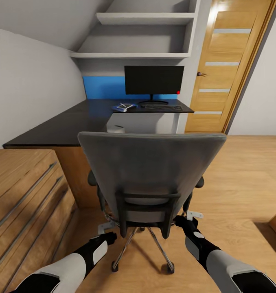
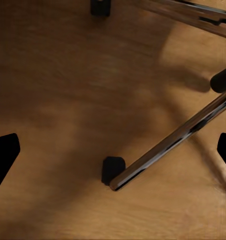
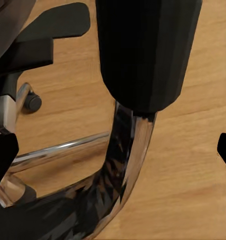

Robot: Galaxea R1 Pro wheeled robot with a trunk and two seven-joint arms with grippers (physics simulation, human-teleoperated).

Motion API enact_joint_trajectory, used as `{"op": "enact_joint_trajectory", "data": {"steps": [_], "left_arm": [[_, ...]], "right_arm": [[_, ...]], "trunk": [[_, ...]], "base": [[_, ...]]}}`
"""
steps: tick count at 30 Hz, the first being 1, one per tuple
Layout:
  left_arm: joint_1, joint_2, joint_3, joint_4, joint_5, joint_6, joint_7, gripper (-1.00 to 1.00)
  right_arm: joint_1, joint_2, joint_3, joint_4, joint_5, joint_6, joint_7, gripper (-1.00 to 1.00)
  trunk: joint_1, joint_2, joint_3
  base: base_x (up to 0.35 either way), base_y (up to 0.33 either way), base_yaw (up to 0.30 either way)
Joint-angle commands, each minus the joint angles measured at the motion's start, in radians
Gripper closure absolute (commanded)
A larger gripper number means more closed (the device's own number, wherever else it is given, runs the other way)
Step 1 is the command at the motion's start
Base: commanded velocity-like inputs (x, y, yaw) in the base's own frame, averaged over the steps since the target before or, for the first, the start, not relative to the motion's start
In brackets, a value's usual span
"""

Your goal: In the bedroom, organize the workspace by keeping the computer under the desk, ensuring the monitor is on the desk, placing the keyboard on the desk next to the monitor, placing the mouse on the desk next to the keyboard, moving the folder from the swivel chair onto the desk next to the mouse, stacking the notebook on top of the folder with the pen on top of the notebook, and positioning the swivel chair next to the desk.

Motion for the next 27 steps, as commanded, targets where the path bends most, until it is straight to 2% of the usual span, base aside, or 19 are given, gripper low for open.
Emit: {"op": "enact_joint_trajectory", "data": {"steps": [1,27], "left_arm": [[-0.001,0.000,-0.008,-0.005,0.007,0.006,0.002,-1.00],[-0.001,0.001,-0.008,-0.004,0.009,0.006,0.002,-1.00]], "right_arm": [[-0.001,0.000,0.009,0.001,-0.007,-0.003,-0.005,-1.00],[-0.001,0.000,0.009,0.001,-0.007,-0.003,-0.005,-1.00]], "trunk": [[0.000,0.000,-0.001],[0.000,0.000,-0.003]], "base": [[0.304,-0.186,0.000],[0.304,-0.116,0.014]]}}
